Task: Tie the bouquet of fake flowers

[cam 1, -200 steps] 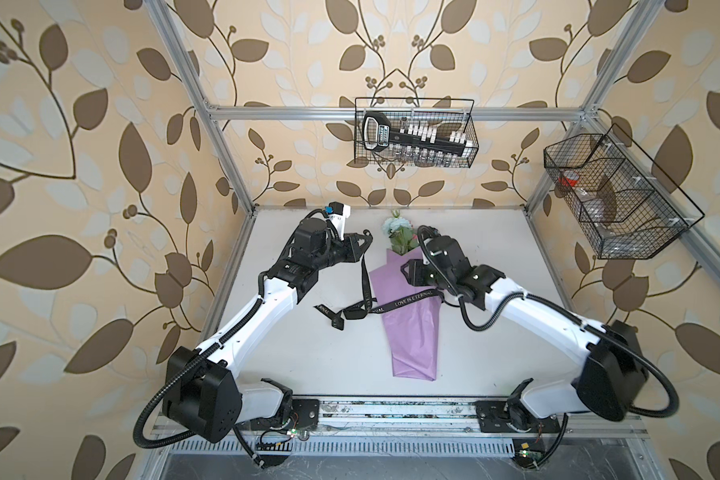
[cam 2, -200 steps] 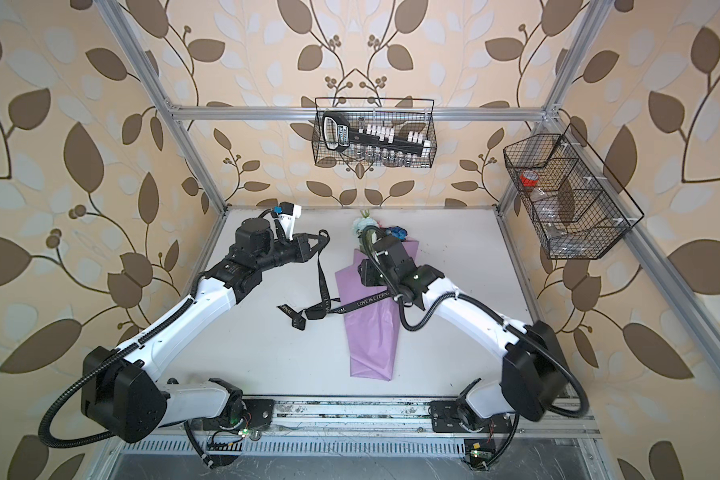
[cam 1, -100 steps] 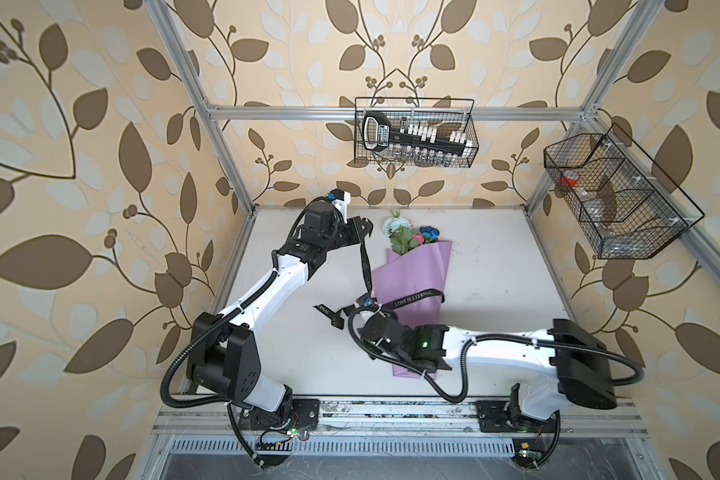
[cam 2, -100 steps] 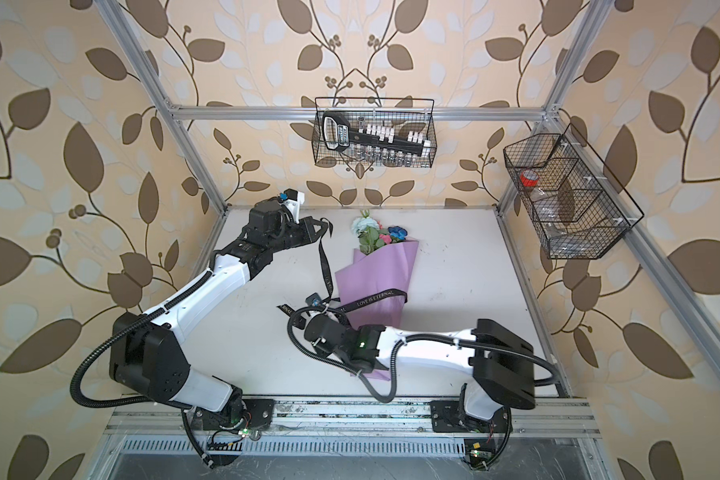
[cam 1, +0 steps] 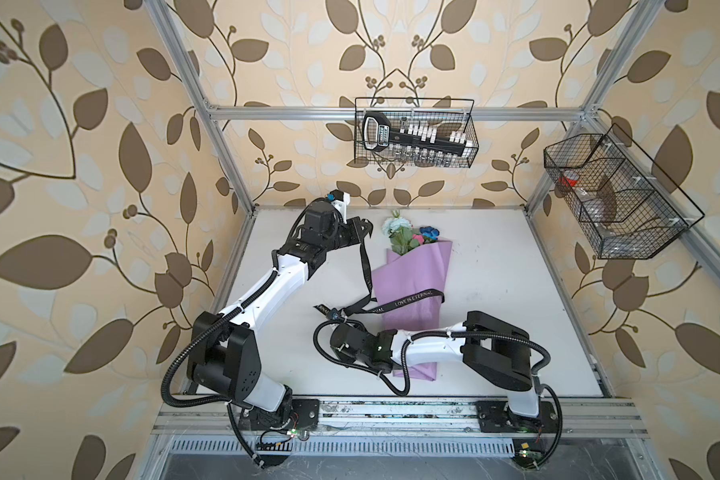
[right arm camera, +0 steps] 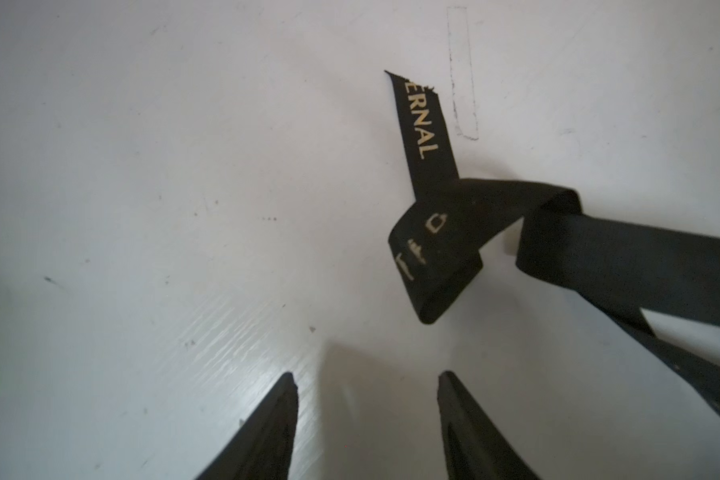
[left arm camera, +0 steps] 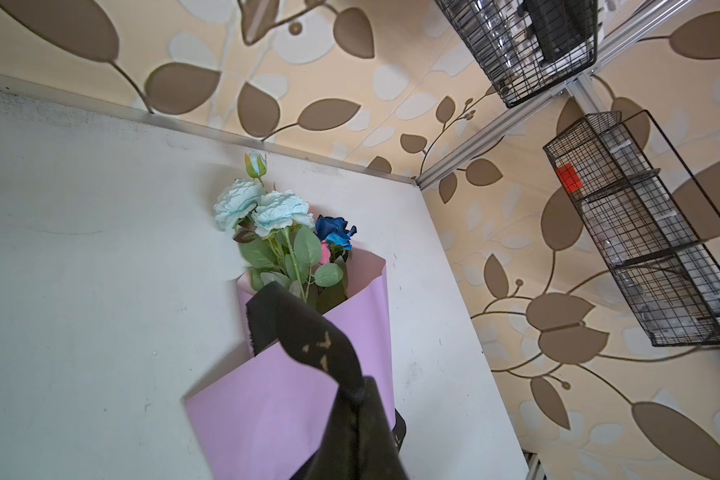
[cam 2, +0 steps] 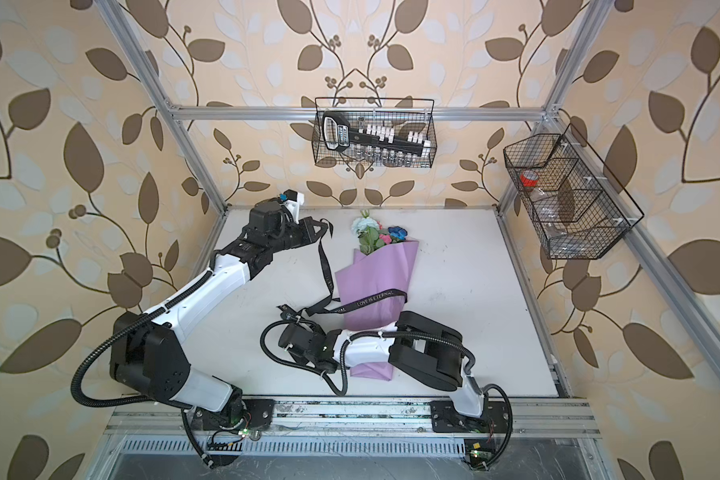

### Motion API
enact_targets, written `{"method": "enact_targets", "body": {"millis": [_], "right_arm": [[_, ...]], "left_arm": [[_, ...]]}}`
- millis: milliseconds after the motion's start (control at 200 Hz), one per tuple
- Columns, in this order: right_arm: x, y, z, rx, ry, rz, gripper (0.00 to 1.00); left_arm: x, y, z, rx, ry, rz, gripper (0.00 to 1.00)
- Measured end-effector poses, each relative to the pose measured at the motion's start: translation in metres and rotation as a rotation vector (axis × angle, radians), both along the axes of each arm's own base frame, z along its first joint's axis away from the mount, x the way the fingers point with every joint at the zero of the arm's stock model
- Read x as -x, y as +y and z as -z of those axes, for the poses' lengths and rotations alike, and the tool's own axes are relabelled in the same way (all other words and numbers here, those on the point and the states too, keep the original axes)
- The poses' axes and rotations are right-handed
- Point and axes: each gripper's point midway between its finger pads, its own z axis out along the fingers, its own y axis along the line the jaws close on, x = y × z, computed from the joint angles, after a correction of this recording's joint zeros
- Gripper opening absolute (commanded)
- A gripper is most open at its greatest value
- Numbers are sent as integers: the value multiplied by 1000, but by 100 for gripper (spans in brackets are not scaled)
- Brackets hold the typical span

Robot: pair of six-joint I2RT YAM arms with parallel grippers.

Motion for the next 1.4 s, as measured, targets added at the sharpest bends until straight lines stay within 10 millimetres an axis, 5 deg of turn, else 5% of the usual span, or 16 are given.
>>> {"method": "enact_targets", "body": {"millis": [210, 715, 1040, 1265, 1405], "right_arm": [[-33, -17, 14, -12, 41, 96, 56], [-59, 5, 11, -128, 52, 134, 56], [-68, 5, 14, -151, 71, 164, 0], [-54, -16, 11, -93, 106, 158, 0], [-38, -48, -16, -57, 118, 172, 0]], "left_arm": [[0, 0, 0, 0, 0, 1, 0], [0, 0, 0, 1, 0, 1, 0], [0, 0, -1, 1, -1, 1, 0], [-1, 6, -1, -2, 3, -12, 0], [0, 20, -13, 4, -19, -43, 0]]}}
